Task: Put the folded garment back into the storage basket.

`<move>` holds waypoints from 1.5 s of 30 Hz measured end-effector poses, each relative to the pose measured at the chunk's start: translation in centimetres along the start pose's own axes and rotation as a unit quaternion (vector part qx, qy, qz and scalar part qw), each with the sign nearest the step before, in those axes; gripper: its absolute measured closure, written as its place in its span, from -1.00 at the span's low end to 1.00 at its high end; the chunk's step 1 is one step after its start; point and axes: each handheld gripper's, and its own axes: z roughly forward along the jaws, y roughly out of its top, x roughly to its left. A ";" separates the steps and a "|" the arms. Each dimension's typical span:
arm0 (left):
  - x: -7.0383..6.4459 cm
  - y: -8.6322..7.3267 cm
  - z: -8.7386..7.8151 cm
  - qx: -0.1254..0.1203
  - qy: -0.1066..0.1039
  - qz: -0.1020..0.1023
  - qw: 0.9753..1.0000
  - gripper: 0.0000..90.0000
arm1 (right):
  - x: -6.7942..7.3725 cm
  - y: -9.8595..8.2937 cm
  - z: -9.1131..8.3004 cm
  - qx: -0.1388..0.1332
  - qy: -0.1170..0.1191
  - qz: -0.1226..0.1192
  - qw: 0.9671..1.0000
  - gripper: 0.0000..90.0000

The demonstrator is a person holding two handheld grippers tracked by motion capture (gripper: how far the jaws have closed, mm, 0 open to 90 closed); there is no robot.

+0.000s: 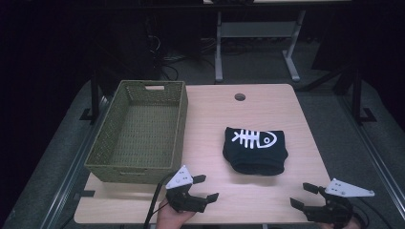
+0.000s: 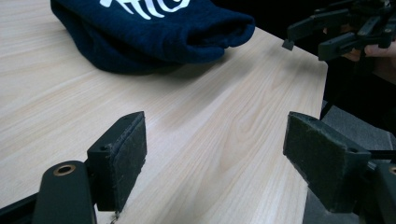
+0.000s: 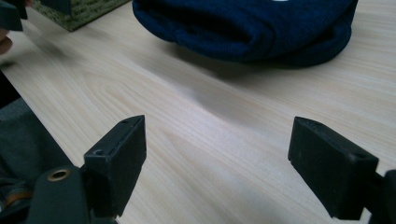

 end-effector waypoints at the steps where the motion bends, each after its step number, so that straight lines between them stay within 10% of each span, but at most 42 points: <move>1: -0.1 0.1 0.1 -0.002 0.000 0.003 1.000 -0.52 | -0.1 0.1 0.0 0.000 0.001 0.001 1.000 -0.58; 19: 1.1 3.7 3.5 -0.007 0.007 0.008 1.000 -0.53 | -1.7 4.3 1.3 0.011 0.026 -0.011 1.000 -0.60; 45: 4.5 7.8 8.3 0.009 0.038 -0.042 0.998 -0.52 | -6.2 9.2 4.1 0.057 0.035 0.000 0.998 -0.60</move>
